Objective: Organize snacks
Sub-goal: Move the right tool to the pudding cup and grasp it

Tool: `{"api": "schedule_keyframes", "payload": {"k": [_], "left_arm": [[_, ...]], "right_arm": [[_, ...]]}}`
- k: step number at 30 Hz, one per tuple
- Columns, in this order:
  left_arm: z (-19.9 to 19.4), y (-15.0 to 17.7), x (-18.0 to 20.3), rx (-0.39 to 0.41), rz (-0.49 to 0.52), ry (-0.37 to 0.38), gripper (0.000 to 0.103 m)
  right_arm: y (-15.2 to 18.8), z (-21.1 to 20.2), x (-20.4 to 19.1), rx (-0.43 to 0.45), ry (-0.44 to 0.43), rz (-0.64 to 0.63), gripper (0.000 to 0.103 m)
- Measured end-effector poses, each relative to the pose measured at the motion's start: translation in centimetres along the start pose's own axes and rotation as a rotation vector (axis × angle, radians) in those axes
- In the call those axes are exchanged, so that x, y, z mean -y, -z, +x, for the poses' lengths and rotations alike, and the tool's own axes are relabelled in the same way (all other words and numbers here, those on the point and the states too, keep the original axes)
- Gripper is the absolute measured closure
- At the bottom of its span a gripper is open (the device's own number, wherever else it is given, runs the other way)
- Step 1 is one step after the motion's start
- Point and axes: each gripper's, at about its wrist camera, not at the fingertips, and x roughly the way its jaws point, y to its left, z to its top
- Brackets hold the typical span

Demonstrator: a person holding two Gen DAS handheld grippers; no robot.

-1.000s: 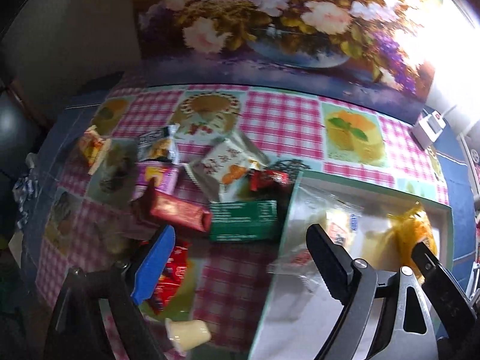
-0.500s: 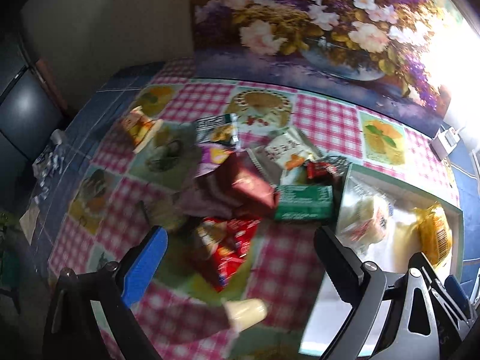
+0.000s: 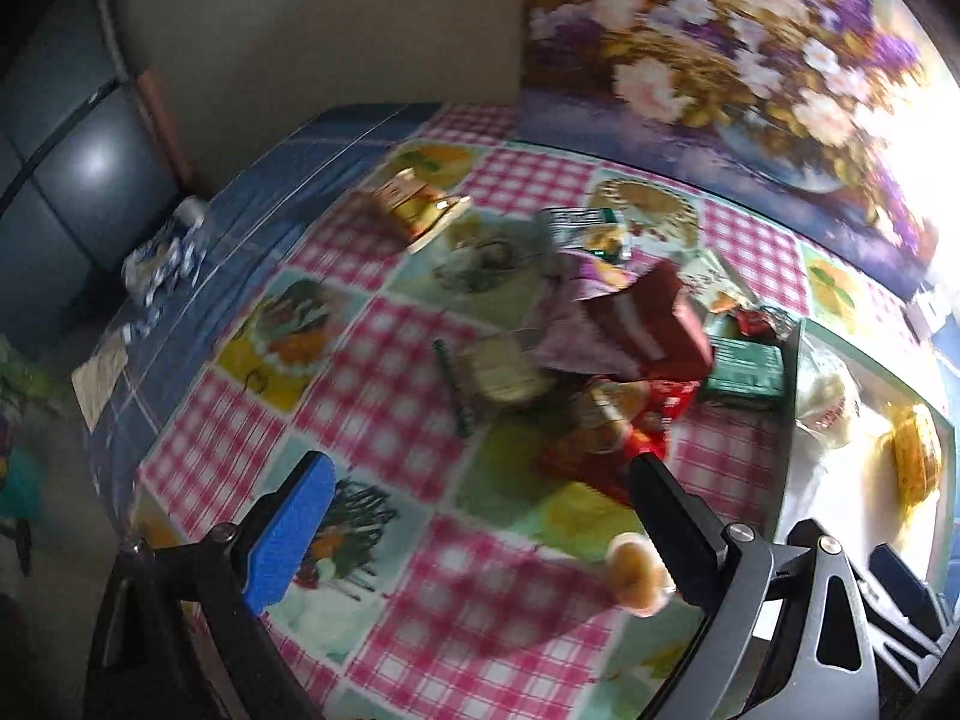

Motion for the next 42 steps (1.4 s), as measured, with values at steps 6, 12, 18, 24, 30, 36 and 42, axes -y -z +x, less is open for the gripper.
{"api": "schedule_keyframes", "payload": {"k": [6,12,18,24,30,36,42], "left_arm": [[1.5,0.4,-2.7,-0.043,-0.042,-0.033,0.005],[3.0,0.4,-4.7,-0.080,-0.095,-0.039,0.005],[3.7,0.2,-5.2,-0.091,-0.111,-0.044,0.005],[4.7,0.2,-4.9,-0.118,-0.112,-0.017,0.005],[5.2,-0.1,-4.4,-0.134,-0.132,0.042,0.005],[5.7,-0.9,-3.2,-0.146,-0.150,0.132,0.005],[6.5,-1.9,-0.8,-0.162,-0.117,0.226,0.005]], "right_arm": [[0.5,1.1,-3.1,-0.030,-0.014,-0.113,0.000],[0.9,2.3,-4.8,-0.067,-0.040,-0.164,0.003],[1.6,3.2,-6.6,-0.099,-0.052,-0.234,0.019],[1.9,5.2,-7.1,-0.160,-0.048,-0.246,0.035],[1.9,6.6,-6.5,-0.206,-0.053,-0.211,0.050],[1.3,7.1,-5.5,-0.211,-0.062,-0.165,0.063],[0.8,7.2,-4.4,-0.212,-0.076,-0.122,0.063]]}}
